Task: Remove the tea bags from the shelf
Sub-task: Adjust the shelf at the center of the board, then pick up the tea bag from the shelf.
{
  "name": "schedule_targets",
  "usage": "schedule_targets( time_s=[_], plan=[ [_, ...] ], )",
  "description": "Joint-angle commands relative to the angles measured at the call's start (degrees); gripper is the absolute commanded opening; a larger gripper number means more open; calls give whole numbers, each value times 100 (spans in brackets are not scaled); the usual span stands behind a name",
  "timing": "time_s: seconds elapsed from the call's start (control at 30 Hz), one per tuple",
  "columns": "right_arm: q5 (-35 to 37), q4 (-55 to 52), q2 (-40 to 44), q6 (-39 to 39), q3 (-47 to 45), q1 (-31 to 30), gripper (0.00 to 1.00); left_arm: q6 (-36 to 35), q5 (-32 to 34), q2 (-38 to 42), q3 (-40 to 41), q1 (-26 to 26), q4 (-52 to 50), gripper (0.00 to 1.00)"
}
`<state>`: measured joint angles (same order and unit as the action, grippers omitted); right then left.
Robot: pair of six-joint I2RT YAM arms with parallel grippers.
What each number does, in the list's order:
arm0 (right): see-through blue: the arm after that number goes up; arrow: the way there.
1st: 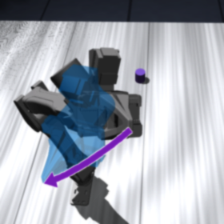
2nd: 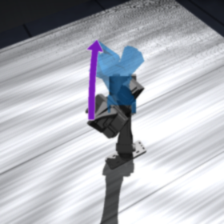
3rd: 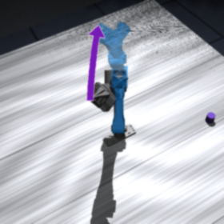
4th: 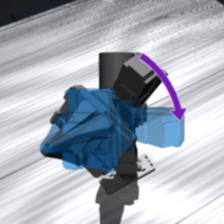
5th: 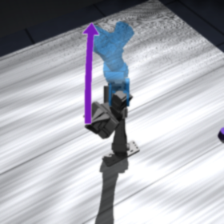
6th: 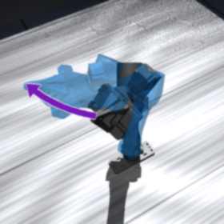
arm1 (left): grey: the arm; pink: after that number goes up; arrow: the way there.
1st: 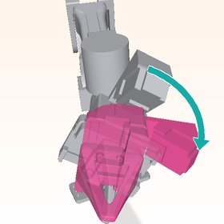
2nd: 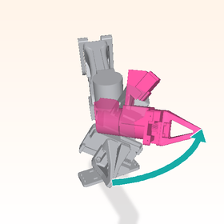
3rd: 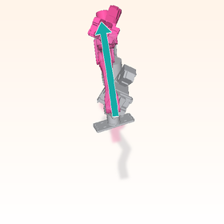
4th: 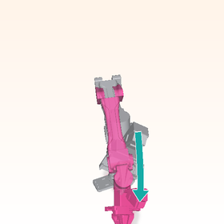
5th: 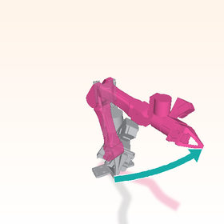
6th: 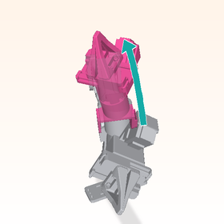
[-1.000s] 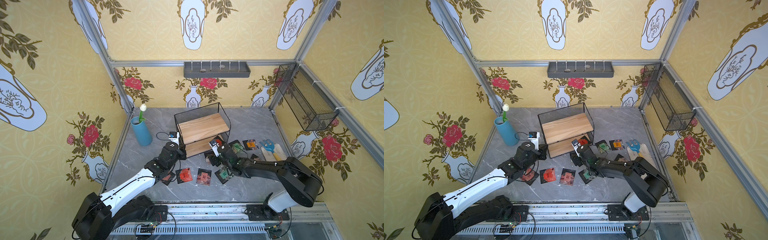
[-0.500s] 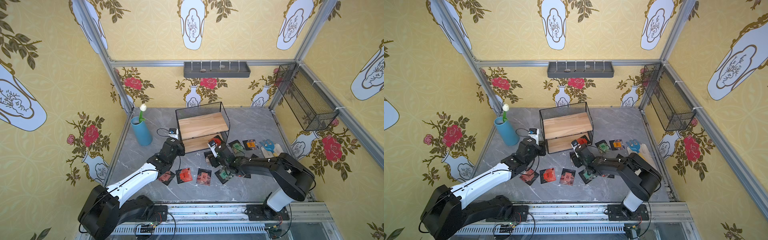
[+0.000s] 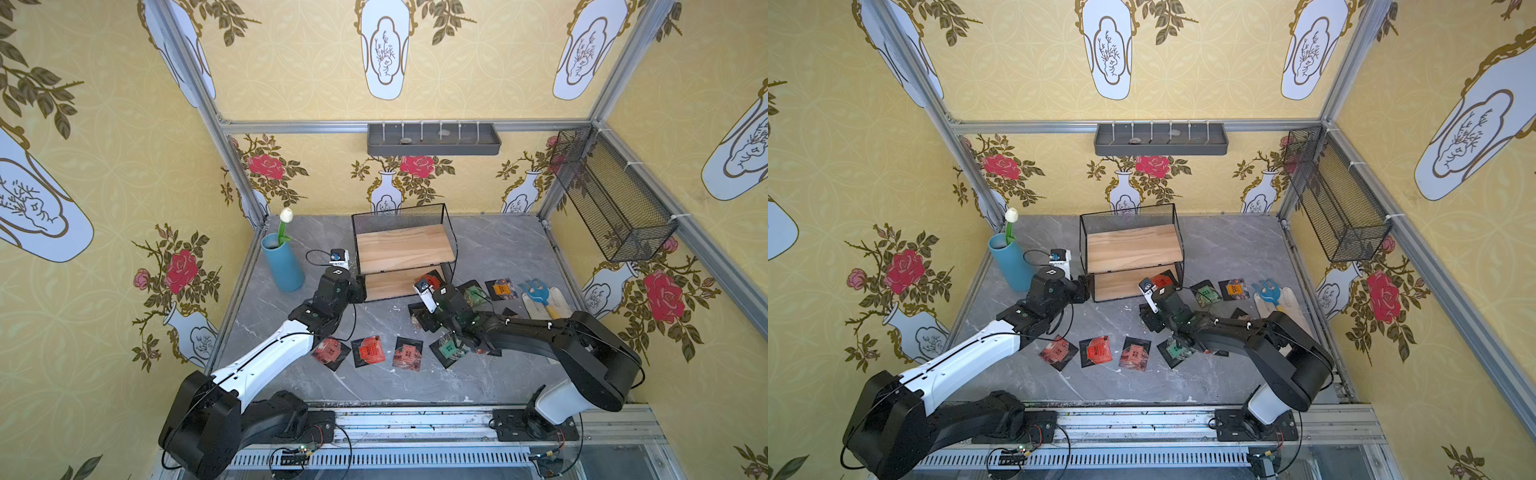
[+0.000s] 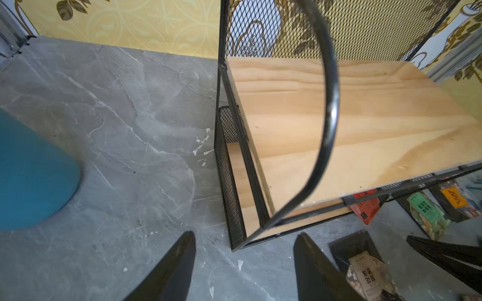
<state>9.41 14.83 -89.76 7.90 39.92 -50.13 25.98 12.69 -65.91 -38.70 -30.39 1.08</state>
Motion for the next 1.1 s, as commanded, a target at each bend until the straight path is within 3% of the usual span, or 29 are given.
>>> schedule_targets(
  time_s=[0.0,0.4,0.8,0.9,1.07],
  plan=[
    [158,-125,-150,476,252,31,79,384,-431,276,147,7,-348,70],
    [578,603,-932,824,522,189,85,737,-729,1396,621,11,-982,73],
    [448,1145,-1468,946,654,485,84,821,-610,1651,780,7,-1161,73],
    [334,1143,-1583,931,720,559,82,821,-587,1652,785,7,-1154,73],
    [67,1088,-1712,811,761,661,66,822,-556,1634,758,11,-1167,73]
  ],
)
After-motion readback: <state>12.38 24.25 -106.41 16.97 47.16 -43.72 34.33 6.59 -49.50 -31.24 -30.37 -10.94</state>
